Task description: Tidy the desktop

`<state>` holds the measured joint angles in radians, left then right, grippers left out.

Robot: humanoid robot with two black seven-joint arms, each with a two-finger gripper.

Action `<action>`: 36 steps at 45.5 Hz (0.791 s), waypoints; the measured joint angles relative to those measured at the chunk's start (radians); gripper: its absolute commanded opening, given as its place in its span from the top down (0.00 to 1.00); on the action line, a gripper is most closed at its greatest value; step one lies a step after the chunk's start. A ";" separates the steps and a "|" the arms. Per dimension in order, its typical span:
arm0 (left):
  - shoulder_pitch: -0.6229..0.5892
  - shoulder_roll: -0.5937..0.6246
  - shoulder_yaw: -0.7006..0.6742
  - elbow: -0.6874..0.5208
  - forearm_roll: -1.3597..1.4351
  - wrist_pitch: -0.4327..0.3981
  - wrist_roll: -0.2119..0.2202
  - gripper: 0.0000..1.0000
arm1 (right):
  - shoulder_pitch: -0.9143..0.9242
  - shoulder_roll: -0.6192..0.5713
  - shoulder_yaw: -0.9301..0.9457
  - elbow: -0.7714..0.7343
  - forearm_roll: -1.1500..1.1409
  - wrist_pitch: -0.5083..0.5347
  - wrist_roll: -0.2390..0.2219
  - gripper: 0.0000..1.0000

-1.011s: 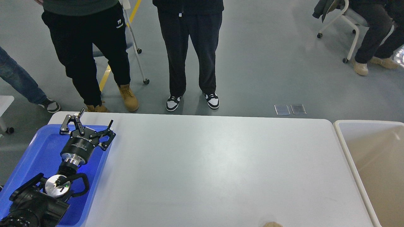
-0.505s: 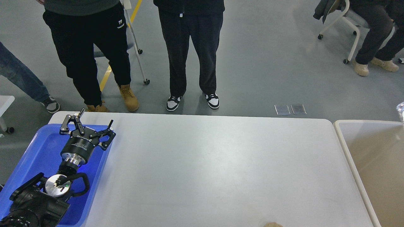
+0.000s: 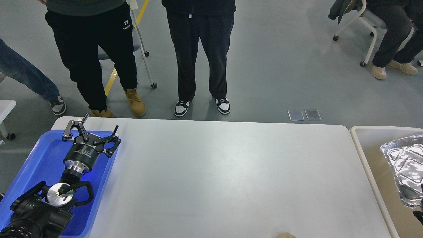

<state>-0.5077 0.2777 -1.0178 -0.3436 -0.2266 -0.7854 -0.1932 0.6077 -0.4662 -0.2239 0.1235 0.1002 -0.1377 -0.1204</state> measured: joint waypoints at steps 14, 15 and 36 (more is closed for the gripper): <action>0.000 0.000 0.000 0.000 0.000 0.000 0.000 0.00 | -0.010 0.007 0.019 -0.001 -0.024 0.003 0.003 0.00; 0.000 0.000 0.000 0.000 0.000 0.000 0.000 0.00 | -0.010 0.007 0.023 -0.001 -0.024 0.003 0.003 0.00; -0.001 0.000 0.000 0.000 0.000 0.000 0.000 0.00 | 0.097 -0.080 0.084 0.027 -0.029 0.012 0.005 0.00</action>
<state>-0.5085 0.2776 -1.0174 -0.3436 -0.2263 -0.7854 -0.1933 0.7046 -0.5464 -0.1396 0.1509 0.0713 -0.1261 -0.1154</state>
